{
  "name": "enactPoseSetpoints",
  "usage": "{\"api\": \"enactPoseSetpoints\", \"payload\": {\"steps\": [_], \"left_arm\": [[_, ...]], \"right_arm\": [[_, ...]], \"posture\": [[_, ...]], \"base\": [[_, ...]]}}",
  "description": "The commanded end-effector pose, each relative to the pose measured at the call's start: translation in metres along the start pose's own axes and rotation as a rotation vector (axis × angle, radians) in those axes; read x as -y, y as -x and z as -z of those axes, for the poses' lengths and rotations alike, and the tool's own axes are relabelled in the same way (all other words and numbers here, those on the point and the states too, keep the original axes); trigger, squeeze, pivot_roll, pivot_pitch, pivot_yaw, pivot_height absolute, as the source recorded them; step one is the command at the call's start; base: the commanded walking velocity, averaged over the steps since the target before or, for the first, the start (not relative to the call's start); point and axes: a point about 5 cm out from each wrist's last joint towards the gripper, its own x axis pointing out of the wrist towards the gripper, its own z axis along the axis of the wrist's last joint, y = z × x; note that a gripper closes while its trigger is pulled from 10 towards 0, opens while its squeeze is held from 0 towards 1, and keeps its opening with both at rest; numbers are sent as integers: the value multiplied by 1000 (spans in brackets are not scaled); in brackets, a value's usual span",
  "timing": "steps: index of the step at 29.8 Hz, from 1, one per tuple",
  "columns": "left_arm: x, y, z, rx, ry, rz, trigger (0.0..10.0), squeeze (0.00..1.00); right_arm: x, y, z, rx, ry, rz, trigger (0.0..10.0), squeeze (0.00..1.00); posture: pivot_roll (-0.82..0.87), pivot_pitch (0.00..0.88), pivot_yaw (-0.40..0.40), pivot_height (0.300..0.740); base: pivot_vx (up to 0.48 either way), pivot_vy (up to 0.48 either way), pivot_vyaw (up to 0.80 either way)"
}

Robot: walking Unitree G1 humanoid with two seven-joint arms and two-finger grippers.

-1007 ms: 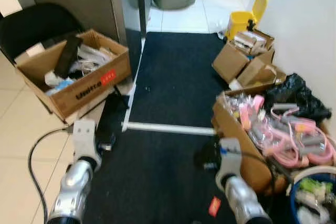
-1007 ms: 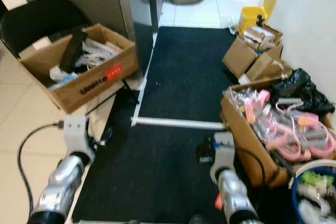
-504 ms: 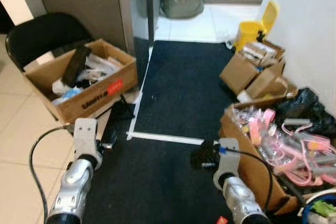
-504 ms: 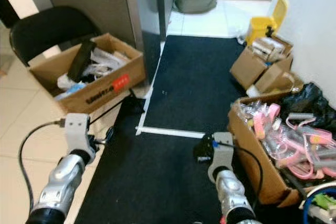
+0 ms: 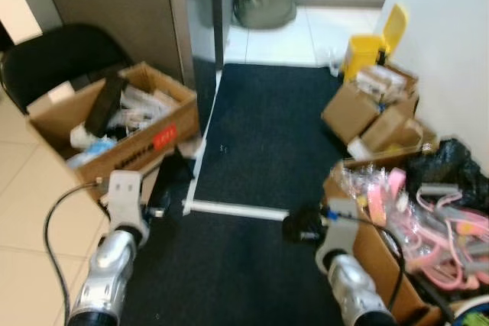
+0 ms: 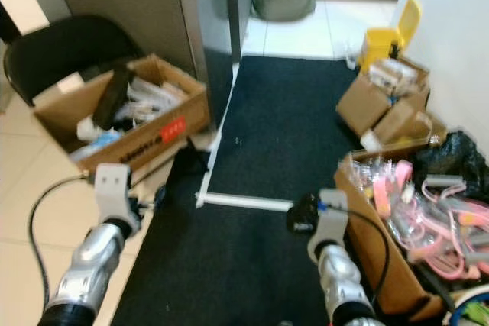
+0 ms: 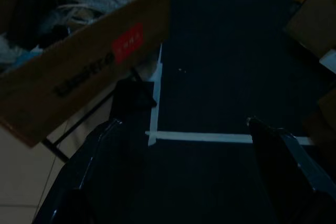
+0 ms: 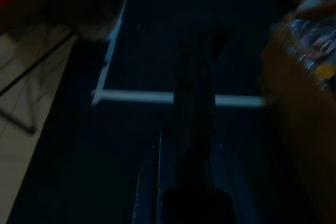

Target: Picking trash to rubbish bin

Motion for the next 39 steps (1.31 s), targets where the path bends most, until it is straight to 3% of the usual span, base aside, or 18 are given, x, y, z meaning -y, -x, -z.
{"api": "enactPoseSetpoints", "payload": {"steps": [1,24,39], "left_arm": [[-4,4,8,-26,-7,-14,10000,0],[-3,3,7,-26,-10,-3,10000,0],[-4,0,-1,-6,-17,-6,10000,0]], "right_arm": [[-3,0,0,7,-24,3,10000,0],[-6,-6,-11,39,-33,3,10000,0],[-18,-18,-39,133,-51,-43,10000,0]], "posture": [[74,124,16,740],[80,136,21,740],[92,146,21,740]], "base": [[304,0,0],[306,0,0],[310,0,0]]}}
